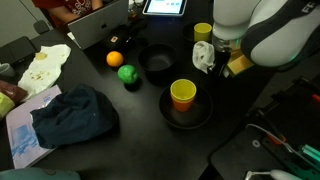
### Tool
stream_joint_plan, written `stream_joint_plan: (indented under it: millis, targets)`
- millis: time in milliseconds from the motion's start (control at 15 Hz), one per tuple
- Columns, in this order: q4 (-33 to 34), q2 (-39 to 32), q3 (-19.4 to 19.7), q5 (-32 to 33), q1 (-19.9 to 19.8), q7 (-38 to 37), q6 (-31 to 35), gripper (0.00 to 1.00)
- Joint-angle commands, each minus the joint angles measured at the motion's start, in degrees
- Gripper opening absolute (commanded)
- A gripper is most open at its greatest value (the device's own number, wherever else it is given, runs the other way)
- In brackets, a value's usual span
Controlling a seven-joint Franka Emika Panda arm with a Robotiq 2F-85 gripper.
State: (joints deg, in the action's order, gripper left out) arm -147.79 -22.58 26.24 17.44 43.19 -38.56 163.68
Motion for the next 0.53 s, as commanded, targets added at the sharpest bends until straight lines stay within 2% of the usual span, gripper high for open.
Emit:
stream_joint_plan:
  millis: [0, 67, 200, 467]
  targets:
    - [0.47, 4.01, 7.43, 10.61, 6.44, -8.16, -4.34, 0.04]
    - [0.60, 4.72, 10.88, 12.36, 9.71, -9.59, -4.93, 0.04]
    - [1.14, 6.58, 15.41, 18.01, 13.05, -14.01, -5.78, 0.04]
    - [3.51, 8.92, 22.37, 26.24, 17.76, -21.08, -8.21, 0.04]
